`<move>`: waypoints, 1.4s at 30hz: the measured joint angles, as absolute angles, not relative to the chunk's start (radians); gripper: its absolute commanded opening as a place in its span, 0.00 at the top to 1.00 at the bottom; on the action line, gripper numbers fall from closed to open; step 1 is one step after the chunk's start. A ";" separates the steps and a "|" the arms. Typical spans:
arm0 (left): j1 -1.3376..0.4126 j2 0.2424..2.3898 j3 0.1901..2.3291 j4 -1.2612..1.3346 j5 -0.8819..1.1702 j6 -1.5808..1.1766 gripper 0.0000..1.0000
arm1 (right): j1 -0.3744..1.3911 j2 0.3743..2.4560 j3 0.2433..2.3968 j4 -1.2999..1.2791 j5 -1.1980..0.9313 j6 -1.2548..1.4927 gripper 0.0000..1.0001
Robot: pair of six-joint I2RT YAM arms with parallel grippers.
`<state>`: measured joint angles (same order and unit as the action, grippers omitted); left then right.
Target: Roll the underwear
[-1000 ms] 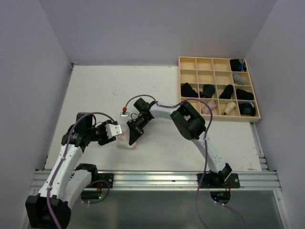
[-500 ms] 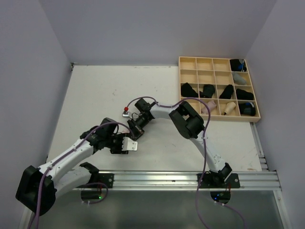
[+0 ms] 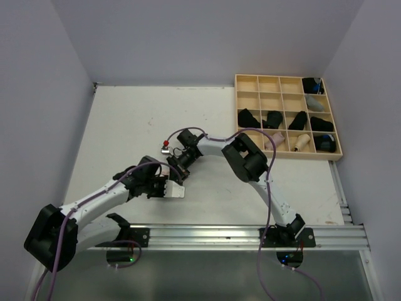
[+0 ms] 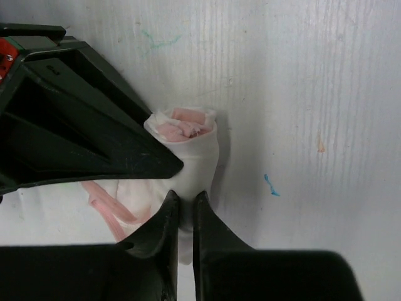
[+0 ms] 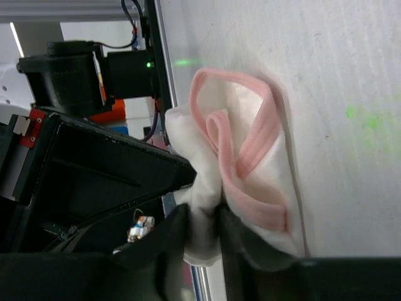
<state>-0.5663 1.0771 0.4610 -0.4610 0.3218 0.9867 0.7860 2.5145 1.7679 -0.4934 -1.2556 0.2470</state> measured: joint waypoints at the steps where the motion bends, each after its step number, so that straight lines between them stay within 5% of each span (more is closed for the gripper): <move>1: -0.566 1.085 0.467 -0.466 0.322 0.987 0.98 | 0.784 2.514 1.768 -0.493 -1.254 0.249 0.60; 6: -0.560 1.236 0.589 -0.564 0.354 0.990 1.00 | 0.765 2.497 1.791 -0.518 -1.247 0.253 0.30; 9: -0.543 1.321 0.662 -0.618 0.394 0.992 1.00 | 0.720 2.481 1.830 -0.539 -1.219 0.229 0.22; 14: -0.499 1.414 0.744 -0.697 0.463 1.020 1.00 | 0.589 2.420 1.846 -0.546 -1.073 0.162 0.23; 23: -0.294 1.758 1.012 -0.991 0.712 1.103 1.00 | 0.420 2.094 1.693 -0.549 -0.859 -0.019 0.41; 31: -0.207 2.095 1.282 -1.309 0.833 1.137 0.98 | 0.586 1.738 1.467 -0.505 -0.774 -0.296 0.42; 42: -0.197 2.258 1.416 -1.473 0.844 1.114 0.91 | 0.966 1.780 1.428 -0.524 -0.552 -0.656 0.27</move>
<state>-0.1967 2.2578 1.4162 -1.4734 0.8444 1.1141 0.9665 1.7802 1.4284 -0.5243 -0.5518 -0.6556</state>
